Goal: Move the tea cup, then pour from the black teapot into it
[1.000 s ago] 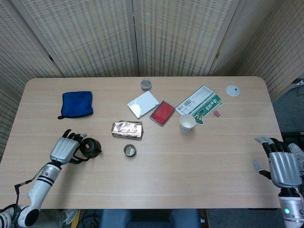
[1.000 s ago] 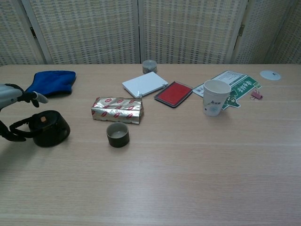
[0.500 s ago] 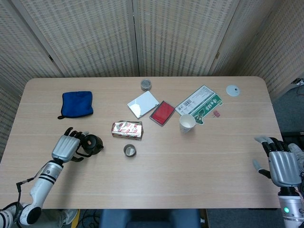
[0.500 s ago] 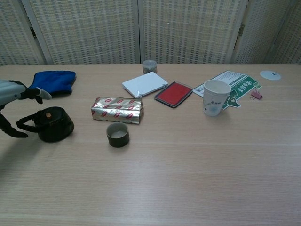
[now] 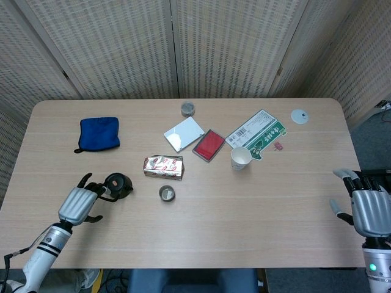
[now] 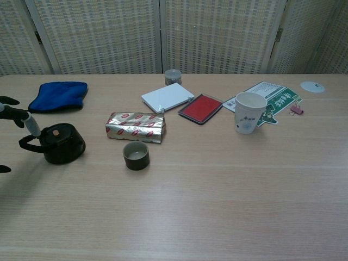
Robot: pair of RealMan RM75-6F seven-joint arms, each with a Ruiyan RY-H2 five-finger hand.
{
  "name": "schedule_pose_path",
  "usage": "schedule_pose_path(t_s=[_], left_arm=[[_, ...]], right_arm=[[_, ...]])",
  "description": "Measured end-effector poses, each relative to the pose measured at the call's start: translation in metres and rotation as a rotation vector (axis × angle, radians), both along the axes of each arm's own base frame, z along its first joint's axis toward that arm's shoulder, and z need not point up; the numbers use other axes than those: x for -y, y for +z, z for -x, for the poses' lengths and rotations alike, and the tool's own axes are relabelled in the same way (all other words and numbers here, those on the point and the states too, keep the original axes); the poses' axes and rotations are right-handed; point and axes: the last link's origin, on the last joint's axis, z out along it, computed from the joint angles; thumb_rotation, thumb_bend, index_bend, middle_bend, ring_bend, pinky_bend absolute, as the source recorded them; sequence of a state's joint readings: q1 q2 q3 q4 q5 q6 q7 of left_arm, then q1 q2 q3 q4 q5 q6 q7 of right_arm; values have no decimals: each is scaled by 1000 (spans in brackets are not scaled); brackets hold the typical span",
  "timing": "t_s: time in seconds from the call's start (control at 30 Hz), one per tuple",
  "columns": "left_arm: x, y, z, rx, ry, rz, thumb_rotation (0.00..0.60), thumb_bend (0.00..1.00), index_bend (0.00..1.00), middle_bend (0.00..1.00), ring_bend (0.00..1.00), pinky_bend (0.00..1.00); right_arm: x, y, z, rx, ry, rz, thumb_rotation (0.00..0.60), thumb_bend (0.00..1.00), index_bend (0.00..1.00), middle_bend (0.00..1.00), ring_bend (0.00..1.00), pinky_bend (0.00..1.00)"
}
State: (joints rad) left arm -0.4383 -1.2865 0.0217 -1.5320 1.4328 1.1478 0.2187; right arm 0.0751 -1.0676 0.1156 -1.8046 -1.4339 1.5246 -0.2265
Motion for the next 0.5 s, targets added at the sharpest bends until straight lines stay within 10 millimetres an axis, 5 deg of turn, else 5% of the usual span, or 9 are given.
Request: schedule_pose_path(t_s=[0.5], left_arm=[[-3, -11, -2, 0, 2, 3, 600, 135, 367, 334, 298, 0]], right_arm=[[-1, 9, -1, -13, -12, 27, 600, 249, 236, 237, 183, 252]])
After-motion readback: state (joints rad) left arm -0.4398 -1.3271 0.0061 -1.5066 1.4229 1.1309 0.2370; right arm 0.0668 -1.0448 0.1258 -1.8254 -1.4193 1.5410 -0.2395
